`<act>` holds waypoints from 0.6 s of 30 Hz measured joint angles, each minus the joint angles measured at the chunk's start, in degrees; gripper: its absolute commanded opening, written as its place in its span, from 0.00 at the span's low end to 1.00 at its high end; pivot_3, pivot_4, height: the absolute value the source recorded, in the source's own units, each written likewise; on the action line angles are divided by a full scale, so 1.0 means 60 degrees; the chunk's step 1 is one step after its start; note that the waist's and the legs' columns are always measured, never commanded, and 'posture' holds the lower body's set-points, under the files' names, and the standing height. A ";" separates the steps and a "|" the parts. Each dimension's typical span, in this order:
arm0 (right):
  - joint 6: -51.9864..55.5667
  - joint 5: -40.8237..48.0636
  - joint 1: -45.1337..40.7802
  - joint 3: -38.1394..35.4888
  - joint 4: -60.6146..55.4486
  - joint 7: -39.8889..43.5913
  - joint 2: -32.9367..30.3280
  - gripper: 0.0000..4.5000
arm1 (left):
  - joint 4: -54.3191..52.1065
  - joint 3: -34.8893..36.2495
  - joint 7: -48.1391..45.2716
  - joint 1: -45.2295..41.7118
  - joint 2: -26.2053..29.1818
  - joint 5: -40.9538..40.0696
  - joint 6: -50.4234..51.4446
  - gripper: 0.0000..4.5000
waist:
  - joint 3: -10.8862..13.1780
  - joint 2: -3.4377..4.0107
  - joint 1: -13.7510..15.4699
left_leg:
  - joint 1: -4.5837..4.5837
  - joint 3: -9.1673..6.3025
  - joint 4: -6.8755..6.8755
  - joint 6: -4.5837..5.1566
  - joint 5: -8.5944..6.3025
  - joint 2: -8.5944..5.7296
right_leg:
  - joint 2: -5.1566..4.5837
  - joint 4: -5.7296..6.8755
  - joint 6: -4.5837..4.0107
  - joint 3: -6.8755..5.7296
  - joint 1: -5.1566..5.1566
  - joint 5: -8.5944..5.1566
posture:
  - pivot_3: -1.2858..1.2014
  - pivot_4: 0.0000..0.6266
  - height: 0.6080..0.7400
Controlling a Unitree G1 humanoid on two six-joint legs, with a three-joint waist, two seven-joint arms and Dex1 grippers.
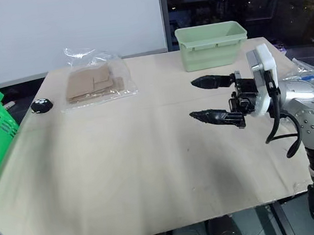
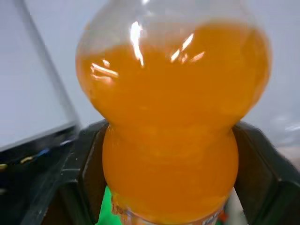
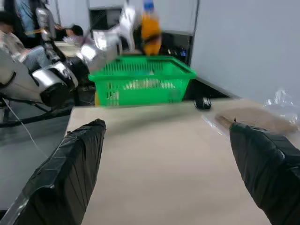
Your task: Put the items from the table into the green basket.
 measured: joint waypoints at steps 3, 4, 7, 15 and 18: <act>0.0002 0.0040 -0.0013 -0.0005 -0.0004 -0.0151 0.0107 1.00 | 0.1906 0.0149 0.0097 0.0274 0.0499 0.0133 -0.0308 0.66 | -0.0007 -0.0043 0.0022 | -0.0015 -0.0028 -0.0003 -0.0002 0.0000 0.0004 | 0.0000 0.0000 -0.0003 -0.0028 -0.0008 -0.0001 | 0.53 0.00 1.00; 0.0002 0.0039 -0.0013 -0.0004 -0.0004 -0.0157 0.0108 1.00 | 0.2140 0.0154 0.0117 0.0288 0.0592 0.0152 -0.0353 0.66 | -0.0004 -0.0050 0.0056 | -0.0024 -0.0033 -0.0003 -0.0003 0.0000 0.0003 | -0.0002 0.0000 -0.0004 -0.0034 -0.0015 -0.0001 | 0.53 0.00 1.00; 0.0001 0.0031 -0.0066 0.0000 -0.0004 -0.0170 0.0111 1.00 | 0.3216 0.0201 0.0381 0.0258 0.1077 0.0184 -0.0626 0.66 | -0.0030 -0.0112 0.0148 | -0.0024 -0.0033 -0.0004 -0.0004 0.0000 0.0002 | -0.0007 -0.0009 -0.0005 -0.0039 -0.0012 0.0000 | 0.53 0.00 1.00; 0.0001 0.0028 -0.0071 0.0028 -0.0015 -0.0321 0.0191 1.00 | 0.3948 -0.0077 0.0114 -0.0166 0.1534 -0.0005 -0.1438 0.99 | -0.0040 -0.0087 0.0343 | -0.0008 -0.0033 -0.0003 -0.0010 0.0003 -0.0006 | -0.0020 -0.0030 -0.0006 -0.0045 0.0018 0.0002 | 0.53 0.00 1.00; -0.0007 0.0004 -0.0070 0.0027 -0.0013 -0.0334 0.0189 1.00 | 0.3947 -0.0315 -0.0083 -0.0473 0.1470 -0.0118 -0.1473 0.99 | -0.0041 -0.0085 0.0308 | -0.0006 -0.0034 -0.0006 -0.0010 0.0003 0.0001 | -0.0011 -0.0026 -0.0007 -0.0046 0.0017 0.0002 | 0.53 0.00 1.00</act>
